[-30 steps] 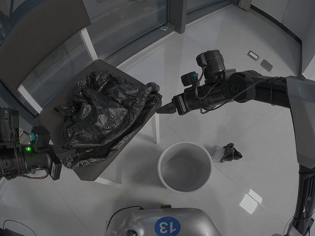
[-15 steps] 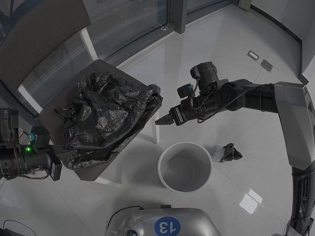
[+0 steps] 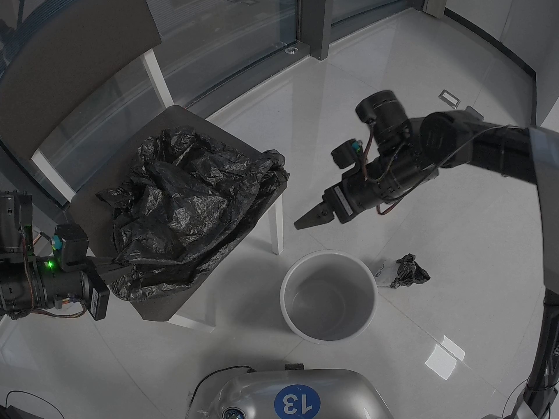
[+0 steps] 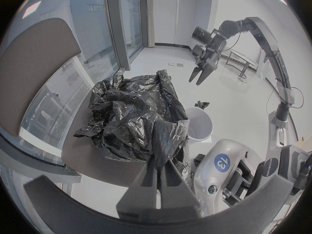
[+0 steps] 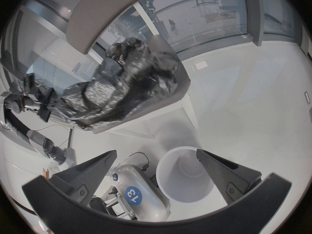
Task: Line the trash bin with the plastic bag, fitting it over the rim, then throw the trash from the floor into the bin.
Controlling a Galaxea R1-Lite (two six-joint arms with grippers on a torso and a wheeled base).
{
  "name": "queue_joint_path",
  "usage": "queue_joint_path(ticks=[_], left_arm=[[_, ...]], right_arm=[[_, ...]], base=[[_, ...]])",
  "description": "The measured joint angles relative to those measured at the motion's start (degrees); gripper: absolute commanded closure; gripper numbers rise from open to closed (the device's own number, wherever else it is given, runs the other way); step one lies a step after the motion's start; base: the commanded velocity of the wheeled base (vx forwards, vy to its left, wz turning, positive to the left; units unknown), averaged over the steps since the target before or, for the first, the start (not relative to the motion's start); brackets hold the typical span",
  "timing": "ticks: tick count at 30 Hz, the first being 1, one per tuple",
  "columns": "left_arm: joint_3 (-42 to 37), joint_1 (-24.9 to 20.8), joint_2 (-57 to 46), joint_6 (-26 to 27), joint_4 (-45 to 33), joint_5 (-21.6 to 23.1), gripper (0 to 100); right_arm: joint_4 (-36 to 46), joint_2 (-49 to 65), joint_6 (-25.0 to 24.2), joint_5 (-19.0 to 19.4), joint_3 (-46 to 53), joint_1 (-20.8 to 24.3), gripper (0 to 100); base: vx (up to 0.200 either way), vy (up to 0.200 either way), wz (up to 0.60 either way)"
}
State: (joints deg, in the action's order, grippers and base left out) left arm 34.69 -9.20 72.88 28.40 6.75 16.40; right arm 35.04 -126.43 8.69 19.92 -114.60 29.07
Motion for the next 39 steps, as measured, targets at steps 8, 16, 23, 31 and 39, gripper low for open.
queue_joint_path(ticks=[8,16,23,31,39], left_arm=[[-0.11,0.06,0.85,-0.02,0.09,-0.12,100],[-0.02,-0.11,2.07,0.0,0.16,-0.2,100],[0.55,-0.5,3.22,-0.02,0.27,-0.22,100],[1.82,-1.56,4.94,-0.02,2.16,-0.28,100],[2.67,-1.95,5.95,-1.01,2.57,-0.28,100]], right_arm=[[-0.22,10.23,1.6,0.44,0.0,-0.24,0],[-13.31,17.14,2.04,-1.29,5.12,-0.44,0],[-27.9,19.29,6.47,-2.74,16.57,-0.5,0],[-36.89,15.29,12.98,-2.88,17.08,-0.99,0],[-38.38,7.44,17.75,-2.46,9.4,-0.9,100]], base=[[0.0,0.0,0.0],[0.0,0.0,0.0],[0.0,0.0,0.0],[0.0,0.0,0.0],[0.0,0.0,0.0]])
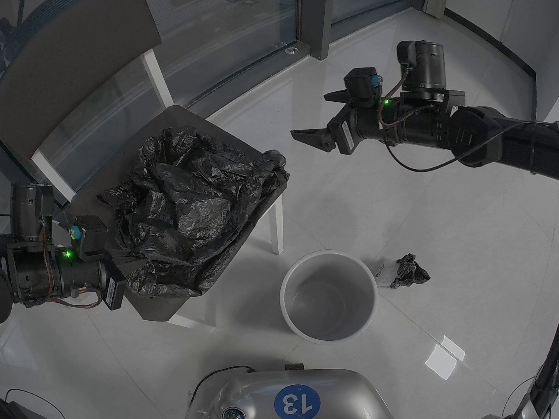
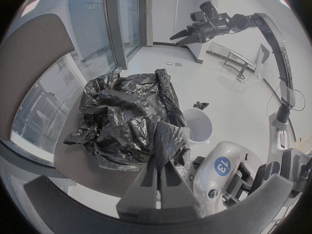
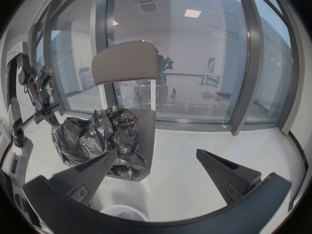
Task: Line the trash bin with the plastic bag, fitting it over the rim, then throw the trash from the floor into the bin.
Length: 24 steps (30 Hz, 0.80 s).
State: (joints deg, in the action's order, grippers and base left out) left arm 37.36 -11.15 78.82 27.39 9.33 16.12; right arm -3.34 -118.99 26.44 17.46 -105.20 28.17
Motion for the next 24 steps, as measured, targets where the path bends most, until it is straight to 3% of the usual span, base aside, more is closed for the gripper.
queue_joint_path(ticks=[9,24], left_arm=[[0.06,-0.09,0.26,-0.24,0.04,0.16,100],[-1.04,0.49,-0.02,-1.34,0.06,-0.06,100]], right_arm=[[3.91,-2.91,-0.01,0.17,-1.38,-0.67,100],[5.52,1.99,-0.12,0.16,8.62,-0.54,100]], base=[[0.0,0.0,0.0],[0.0,0.0,0.0]])
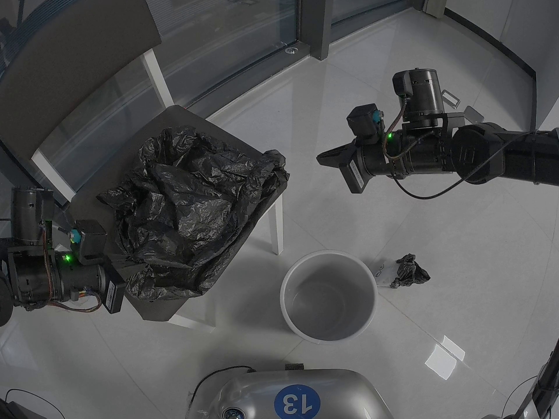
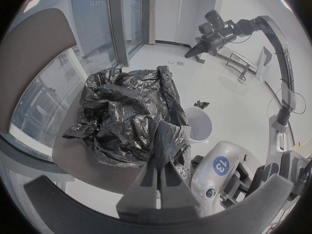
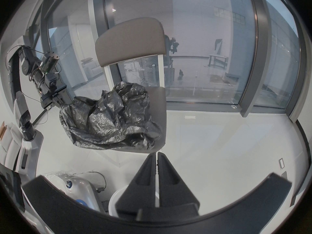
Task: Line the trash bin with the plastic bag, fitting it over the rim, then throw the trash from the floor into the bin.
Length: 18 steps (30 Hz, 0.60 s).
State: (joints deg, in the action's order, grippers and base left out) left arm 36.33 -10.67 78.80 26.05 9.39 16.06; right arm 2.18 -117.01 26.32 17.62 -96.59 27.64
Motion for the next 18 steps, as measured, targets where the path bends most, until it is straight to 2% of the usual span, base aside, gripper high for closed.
queue_joint_path(ticks=[6,18], left_arm=[[-0.69,0.44,-0.49,-0.63,0.0,-0.57,100],[-1.74,1.66,-1.51,-0.74,0.0,-0.6,100]], right_arm=[[-0.27,2.23,-0.05,-0.11,4.28,0.0,100],[0.22,4.68,0.01,-0.13,5.16,0.0,100]], base=[[0.0,0.0,0.0],[0.0,0.0,0.0]])
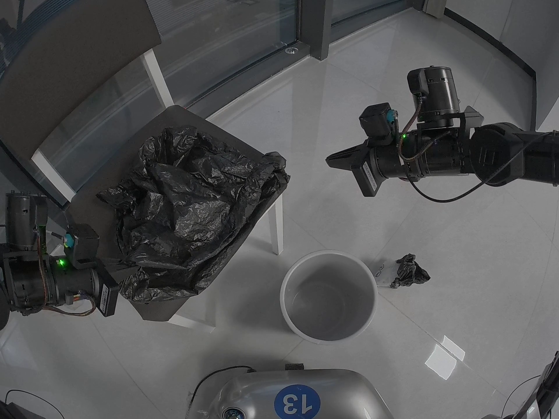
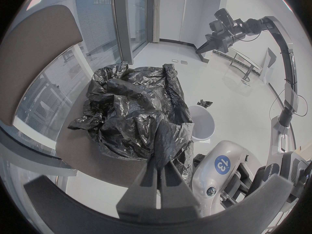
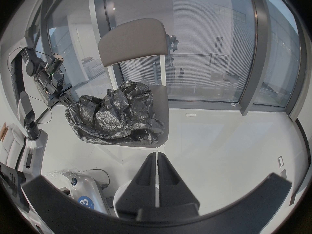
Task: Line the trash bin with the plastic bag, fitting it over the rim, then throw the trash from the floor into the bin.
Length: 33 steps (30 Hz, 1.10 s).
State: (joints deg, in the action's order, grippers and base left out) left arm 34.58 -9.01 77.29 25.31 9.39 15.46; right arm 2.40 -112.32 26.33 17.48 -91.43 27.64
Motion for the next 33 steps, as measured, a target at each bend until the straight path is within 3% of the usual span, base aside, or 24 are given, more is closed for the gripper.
queue_joint_path(ticks=[20,33], left_arm=[[-0.91,0.83,-1.57,-0.07,0.0,0.13,100],[-1.66,0.88,-1.44,-0.66,-0.02,0.09,100]], right_arm=[[-0.2,3.01,0.13,-0.27,0.5,-0.2,100],[-0.52,11.01,0.1,-0.29,13.21,-2.78,100]], base=[[0.0,0.0,0.0],[0.0,0.0,0.0]])
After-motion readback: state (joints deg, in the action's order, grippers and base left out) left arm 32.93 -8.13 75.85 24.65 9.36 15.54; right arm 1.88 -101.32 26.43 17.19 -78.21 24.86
